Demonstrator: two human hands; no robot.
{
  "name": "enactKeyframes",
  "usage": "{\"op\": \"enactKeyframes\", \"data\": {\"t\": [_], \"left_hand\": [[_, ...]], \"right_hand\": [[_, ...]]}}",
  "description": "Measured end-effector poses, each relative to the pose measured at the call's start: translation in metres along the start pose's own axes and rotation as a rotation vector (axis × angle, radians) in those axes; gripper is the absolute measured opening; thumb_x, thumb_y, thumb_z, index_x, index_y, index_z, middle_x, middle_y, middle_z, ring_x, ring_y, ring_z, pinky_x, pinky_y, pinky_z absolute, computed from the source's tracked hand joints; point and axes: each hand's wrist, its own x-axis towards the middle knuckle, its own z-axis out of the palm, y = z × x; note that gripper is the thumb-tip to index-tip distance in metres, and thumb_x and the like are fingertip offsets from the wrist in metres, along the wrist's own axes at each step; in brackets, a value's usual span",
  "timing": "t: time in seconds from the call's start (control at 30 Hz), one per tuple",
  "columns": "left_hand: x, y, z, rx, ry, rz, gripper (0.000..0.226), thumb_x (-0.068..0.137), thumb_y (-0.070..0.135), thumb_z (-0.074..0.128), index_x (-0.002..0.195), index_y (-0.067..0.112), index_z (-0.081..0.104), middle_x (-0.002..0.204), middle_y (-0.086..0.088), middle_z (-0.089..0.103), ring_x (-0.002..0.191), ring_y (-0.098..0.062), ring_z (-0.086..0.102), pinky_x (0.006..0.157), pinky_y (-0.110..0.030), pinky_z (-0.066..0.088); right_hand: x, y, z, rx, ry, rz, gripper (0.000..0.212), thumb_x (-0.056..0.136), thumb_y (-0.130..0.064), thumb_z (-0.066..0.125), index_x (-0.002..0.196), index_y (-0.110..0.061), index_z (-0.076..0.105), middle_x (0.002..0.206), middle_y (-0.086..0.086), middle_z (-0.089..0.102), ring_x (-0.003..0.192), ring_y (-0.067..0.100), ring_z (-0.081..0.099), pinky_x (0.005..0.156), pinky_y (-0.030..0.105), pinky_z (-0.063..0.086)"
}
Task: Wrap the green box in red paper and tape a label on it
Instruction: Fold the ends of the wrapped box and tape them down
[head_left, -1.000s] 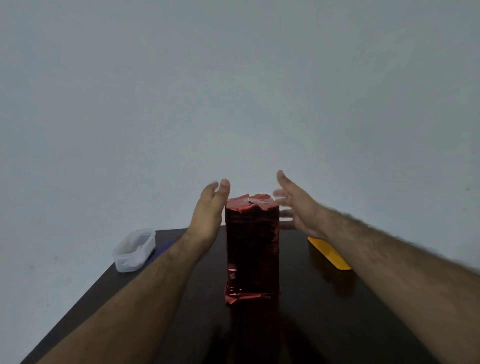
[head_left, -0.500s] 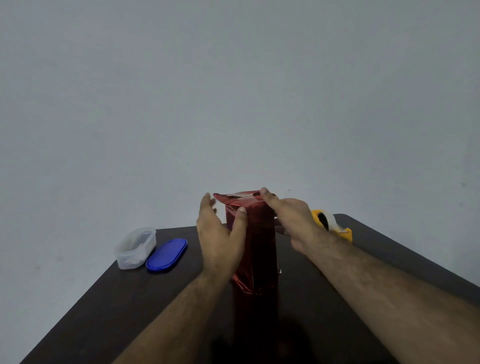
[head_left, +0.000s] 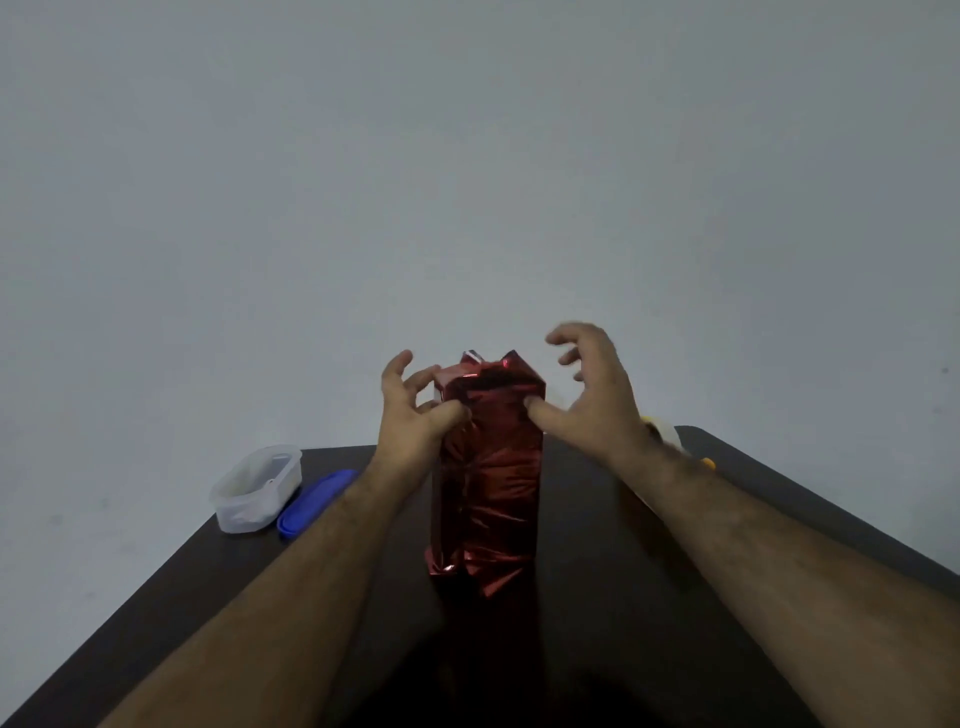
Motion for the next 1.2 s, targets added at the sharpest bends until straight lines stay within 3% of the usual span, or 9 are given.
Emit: {"op": "enactKeyframes", "data": {"t": [0.1, 0.23, 0.37, 0.53, 0.63, 0.77, 1.0, 1.1, 1.2], "left_hand": [[0.012, -0.01, 0.0, -0.005, -0.051, -0.02, 0.093, 0.074, 0.015, 0.066, 0.157, 0.033, 0.027, 0.142, -0.003, 0.061, 0.126, -0.029, 0.065, 0.086, -0.036, 0.062], [0.01, -0.035, -0.004, 0.102, -0.131, 0.0, 0.115, 0.075, 0.005, 0.071, 0.165, 0.041, 0.008, 0.142, -0.002, 0.059, 0.124, -0.025, 0.067, 0.1, -0.042, 0.059], [0.012, -0.065, -0.02, 0.242, -0.367, 0.006, 0.147, 0.076, -0.01, 0.087, 0.162, 0.05, -0.015, 0.152, -0.002, 0.056, 0.137, -0.025, 0.06, 0.112, -0.058, 0.049], [0.008, -0.064, -0.03, 0.338, -0.434, -0.003, 0.162, 0.068, -0.005, 0.096, 0.157, 0.053, -0.027, 0.151, 0.031, 0.049, 0.143, -0.005, 0.051, 0.116, -0.041, 0.048], [0.007, -0.061, -0.03, 0.415, -0.428, 0.025, 0.167, 0.062, 0.008, 0.103, 0.153, 0.061, -0.027, 0.164, 0.019, 0.035, 0.147, -0.005, 0.046, 0.118, -0.044, 0.046], [0.003, -0.058, -0.022, 0.463, -0.385, 0.013, 0.166, 0.061, 0.02, 0.104, 0.151, 0.064, -0.028, 0.147, 0.039, 0.042, 0.139, -0.001, 0.053, 0.116, -0.039, 0.048], [-0.006, -0.059, 0.013, 0.555, -0.073, 0.07, 0.164, 0.06, 0.041, 0.101, 0.152, 0.055, -0.034, 0.154, 0.022, 0.047, 0.138, -0.003, 0.052, 0.117, -0.036, 0.042], [-0.01, -0.068, 0.023, 0.617, -0.015, 0.093, 0.164, 0.059, 0.045, 0.1, 0.155, 0.051, -0.032, 0.162, 0.017, 0.04, 0.145, -0.007, 0.045, 0.112, -0.03, 0.039], [-0.011, -0.072, 0.024, 0.654, 0.005, 0.081, 0.164, 0.058, 0.047, 0.1, 0.156, 0.049, -0.032, 0.161, 0.014, 0.042, 0.145, -0.009, 0.045, 0.113, -0.032, 0.042]], "right_hand": [[0.032, 0.002, 0.018, 0.163, -0.198, 0.135, 0.034, 0.073, -0.022, 0.088, 0.101, -0.034, 0.074, 0.107, -0.017, 0.072, 0.104, 0.006, 0.066, 0.088, 0.027, 0.047], [0.06, 0.0, 0.038, 0.316, -0.376, 0.146, 0.006, 0.079, -0.013, 0.085, 0.083, -0.011, 0.081, 0.078, 0.003, 0.076, 0.075, 0.013, 0.071, 0.074, 0.031, 0.056], [0.062, 0.008, 0.061, 0.412, -0.282, 0.183, 0.015, 0.078, -0.023, 0.081, 0.082, -0.009, 0.082, 0.078, 0.013, 0.077, 0.073, 0.028, 0.074, 0.073, 0.042, 0.06], [0.061, 0.017, 0.068, 0.51, -0.168, 0.29, 0.032, 0.086, -0.02, 0.081, 0.06, -0.006, 0.067, 0.059, 0.004, 0.06, 0.053, 0.016, 0.054, 0.058, 0.028, 0.043], [0.066, 0.008, 0.056, 0.5, -0.335, 0.352, 0.018, 0.09, -0.016, 0.08, 0.078, -0.003, 0.077, 0.076, 0.01, 0.074, 0.063, 0.016, 0.066, 0.061, 0.027, 0.053], [0.073, 0.002, 0.038, 0.49, -0.428, 0.416, 0.017, 0.098, -0.017, 0.071, 0.089, -0.006, 0.079, 0.08, 0.007, 0.076, 0.069, 0.014, 0.068, 0.066, 0.025, 0.056], [0.073, 0.003, 0.042, 0.434, -0.166, 0.357, 0.015, 0.092, -0.036, 0.079, 0.096, -0.022, 0.077, 0.096, -0.01, 0.077, 0.089, 0.005, 0.07, 0.079, 0.025, 0.053], [0.068, 0.006, 0.03, 0.362, -0.398, 0.208, 0.042, 0.072, -0.043, 0.095, 0.109, -0.033, 0.078, 0.106, -0.014, 0.075, 0.104, 0.001, 0.068, 0.085, 0.023, 0.056], [0.07, 0.013, 0.019, 0.423, -0.545, 0.127, 0.049, 0.068, -0.016, 0.098, 0.113, -0.022, 0.08, 0.105, -0.008, 0.079, 0.103, 0.009, 0.073, 0.088, 0.026, 0.058]]}}
